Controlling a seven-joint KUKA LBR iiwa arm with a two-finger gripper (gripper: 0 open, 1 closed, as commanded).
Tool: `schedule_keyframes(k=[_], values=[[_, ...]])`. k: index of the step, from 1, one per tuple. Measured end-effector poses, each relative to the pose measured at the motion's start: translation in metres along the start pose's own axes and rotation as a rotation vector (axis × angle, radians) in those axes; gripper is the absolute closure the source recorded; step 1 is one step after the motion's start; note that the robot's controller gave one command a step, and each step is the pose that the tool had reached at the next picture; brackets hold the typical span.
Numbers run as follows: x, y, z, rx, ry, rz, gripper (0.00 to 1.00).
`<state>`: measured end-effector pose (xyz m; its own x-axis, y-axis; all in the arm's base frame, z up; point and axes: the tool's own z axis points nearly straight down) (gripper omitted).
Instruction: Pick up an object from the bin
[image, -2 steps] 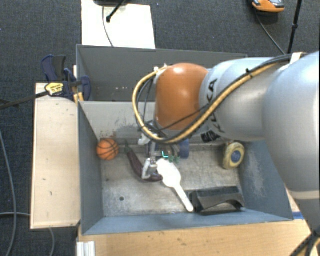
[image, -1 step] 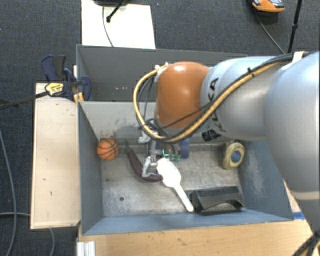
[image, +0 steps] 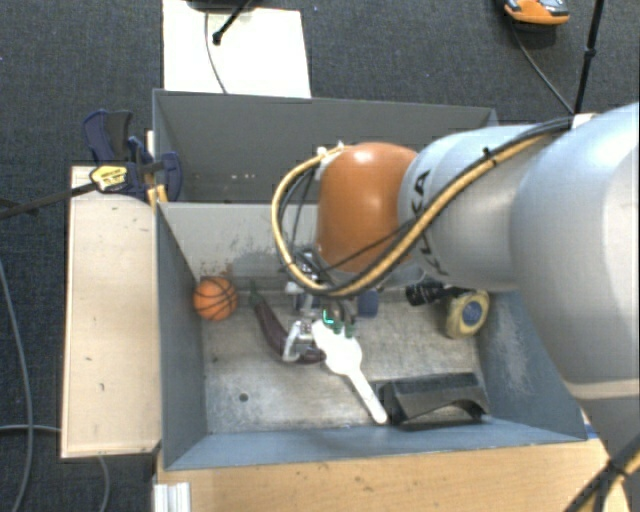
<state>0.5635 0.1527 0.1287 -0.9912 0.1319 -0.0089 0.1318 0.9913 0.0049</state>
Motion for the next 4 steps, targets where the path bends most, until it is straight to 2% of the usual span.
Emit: schedule_keyframes(k=[1,2,3,4], values=[[0.016,-0.019,0.044,0.005,0.008,0.216,1.0],[0.016,-0.019,0.044,0.005,0.008,0.217,1.0],[0.027,-0.001,-0.141,0.0,-0.001,0.183,1.0],[0.028,-0.002,-0.136,0.004,0.006,0.184,1.0]])
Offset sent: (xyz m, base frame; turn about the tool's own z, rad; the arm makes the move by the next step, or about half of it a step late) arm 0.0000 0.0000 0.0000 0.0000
